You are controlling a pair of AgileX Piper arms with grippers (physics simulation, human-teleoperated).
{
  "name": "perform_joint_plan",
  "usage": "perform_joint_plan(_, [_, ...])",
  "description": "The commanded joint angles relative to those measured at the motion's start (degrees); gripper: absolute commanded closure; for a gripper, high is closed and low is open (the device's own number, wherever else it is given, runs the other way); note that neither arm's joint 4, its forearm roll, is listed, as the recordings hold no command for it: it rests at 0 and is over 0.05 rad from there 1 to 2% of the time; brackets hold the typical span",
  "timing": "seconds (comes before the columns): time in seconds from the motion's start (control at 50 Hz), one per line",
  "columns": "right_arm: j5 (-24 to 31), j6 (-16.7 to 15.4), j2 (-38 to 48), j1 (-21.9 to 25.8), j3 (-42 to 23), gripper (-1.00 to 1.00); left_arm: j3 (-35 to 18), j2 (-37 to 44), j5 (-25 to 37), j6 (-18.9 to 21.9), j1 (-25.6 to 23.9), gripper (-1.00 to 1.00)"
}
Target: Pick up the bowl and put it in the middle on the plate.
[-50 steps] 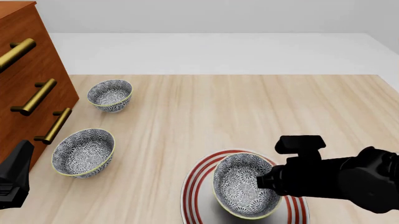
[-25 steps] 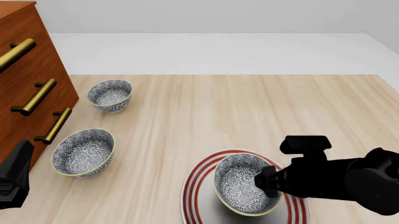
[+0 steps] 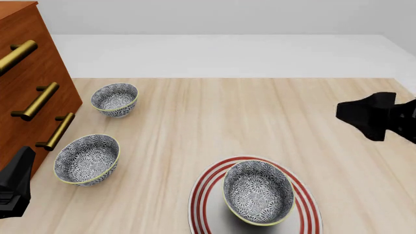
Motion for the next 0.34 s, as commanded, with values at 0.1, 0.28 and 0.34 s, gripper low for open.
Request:
perform_joint_plan(0.1, [11.83,-2.69,-22.11,-11.75,-5.45,-1.0,0.0,0.0,0.0,0.0,0.0,-1.0])
perform_joint_plan(0.28, [18.32,-7.85,-35.49,-15.42,-6.69,-1.0,0.0,0.0,0.0,0.0,0.0,-1.0])
perform_joint_plan(0.34, [19.39,-8.52,-38.96,-17.46,-7.26,-1.0,0.0,0.0,0.0,0.0,0.0,-1.0])
